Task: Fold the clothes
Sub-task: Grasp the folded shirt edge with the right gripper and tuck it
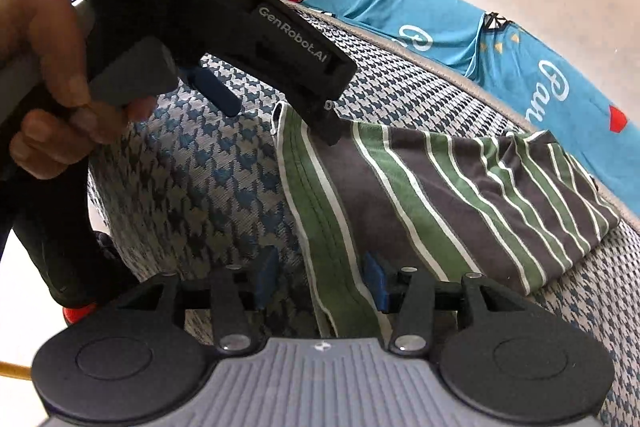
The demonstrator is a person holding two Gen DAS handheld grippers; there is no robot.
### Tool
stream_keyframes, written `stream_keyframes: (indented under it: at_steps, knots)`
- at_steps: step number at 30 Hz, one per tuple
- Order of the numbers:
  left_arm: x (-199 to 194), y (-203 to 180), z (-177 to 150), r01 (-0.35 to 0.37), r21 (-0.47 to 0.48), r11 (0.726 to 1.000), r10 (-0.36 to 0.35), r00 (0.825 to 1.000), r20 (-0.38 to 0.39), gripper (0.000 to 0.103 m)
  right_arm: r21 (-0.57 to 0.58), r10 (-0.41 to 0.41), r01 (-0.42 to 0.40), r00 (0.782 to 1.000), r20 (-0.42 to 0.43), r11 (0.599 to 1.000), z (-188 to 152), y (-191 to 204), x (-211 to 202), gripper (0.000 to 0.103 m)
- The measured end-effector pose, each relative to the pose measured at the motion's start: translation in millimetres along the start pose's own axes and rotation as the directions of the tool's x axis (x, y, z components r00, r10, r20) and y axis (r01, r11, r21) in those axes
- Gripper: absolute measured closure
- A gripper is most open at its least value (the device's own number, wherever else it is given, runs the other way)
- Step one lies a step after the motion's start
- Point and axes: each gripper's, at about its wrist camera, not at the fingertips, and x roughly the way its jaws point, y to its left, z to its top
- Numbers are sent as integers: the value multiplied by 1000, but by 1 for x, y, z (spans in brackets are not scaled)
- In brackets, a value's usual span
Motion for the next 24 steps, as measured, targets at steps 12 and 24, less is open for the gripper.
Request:
stream_keyframes:
  at_steps: [12, 24]
  knots:
    - [-5, 5, 0, 142, -121, 982, -146, 989, -22, 0, 221, 12, -16, 1000, 20, 975, 8, -28, 5, 90]
    - [13, -17, -3, 270, -209, 940, -289, 955, -65, 0, 620, 106, -141, 990, 92, 772, -1, -86, 6, 91]
